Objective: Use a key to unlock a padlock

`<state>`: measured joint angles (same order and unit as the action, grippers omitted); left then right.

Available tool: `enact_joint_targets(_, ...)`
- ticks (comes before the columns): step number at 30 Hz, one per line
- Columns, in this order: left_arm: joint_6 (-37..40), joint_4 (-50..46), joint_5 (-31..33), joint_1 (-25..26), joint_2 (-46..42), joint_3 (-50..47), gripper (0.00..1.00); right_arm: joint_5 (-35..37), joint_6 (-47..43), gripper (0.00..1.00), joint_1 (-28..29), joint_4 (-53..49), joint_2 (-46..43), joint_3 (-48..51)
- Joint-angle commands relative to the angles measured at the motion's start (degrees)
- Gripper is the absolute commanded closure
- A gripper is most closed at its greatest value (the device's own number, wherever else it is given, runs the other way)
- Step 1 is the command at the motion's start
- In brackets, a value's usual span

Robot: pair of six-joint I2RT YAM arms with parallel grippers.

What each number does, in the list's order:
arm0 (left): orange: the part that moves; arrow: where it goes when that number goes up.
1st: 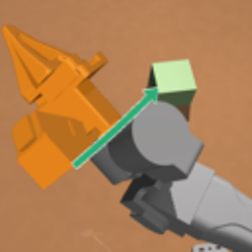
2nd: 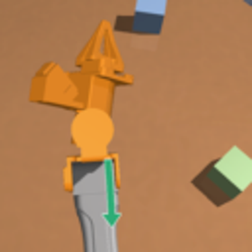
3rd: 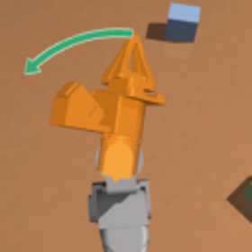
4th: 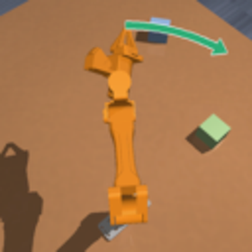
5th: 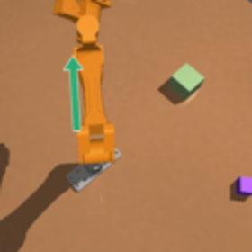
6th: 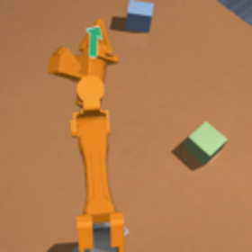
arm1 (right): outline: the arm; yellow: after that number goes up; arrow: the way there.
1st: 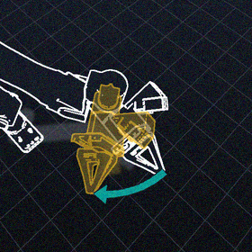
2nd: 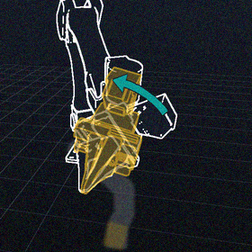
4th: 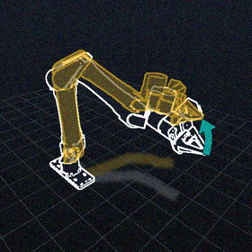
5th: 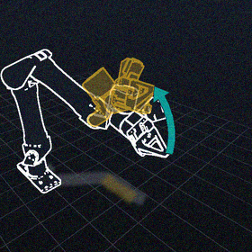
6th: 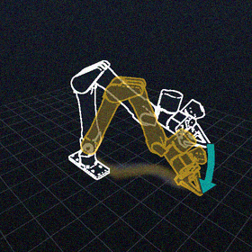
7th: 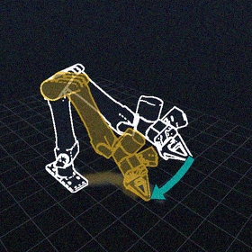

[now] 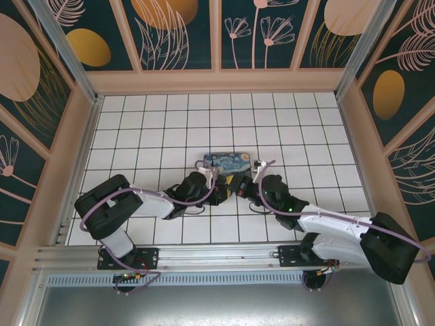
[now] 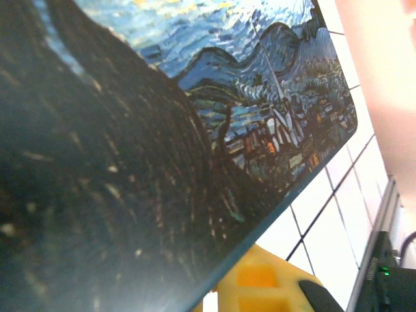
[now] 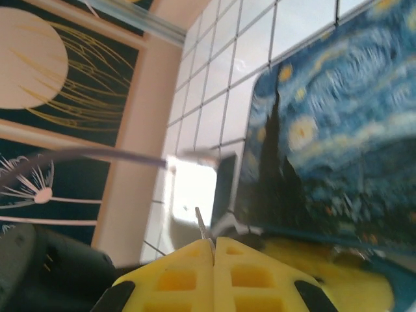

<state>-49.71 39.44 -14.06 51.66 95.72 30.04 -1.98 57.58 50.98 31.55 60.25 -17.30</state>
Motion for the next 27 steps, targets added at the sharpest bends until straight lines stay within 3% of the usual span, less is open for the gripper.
enact_joint_targets(1, -2.0, 1.1, -4.4, -0.6, -0.6, 1.4, 1.00, 2.6, 2.2, 1.00, 1.2, 0.4, -3.8, 4.9)
enact_joint_targets(12, -2.7, -0.6, -6.9, -2.4, -0.9, 2.2, 1.00, 9.5, 8.6, 1.00, 6.0, -0.3, -16.0, 16.2)
enact_joint_targets(27, -11.1, 9.0, -15.9, -4.3, 2.2, 0.8, 1.00, 13.2, 13.6, 1.00, 9.1, -3.1, -17.3, 21.0)
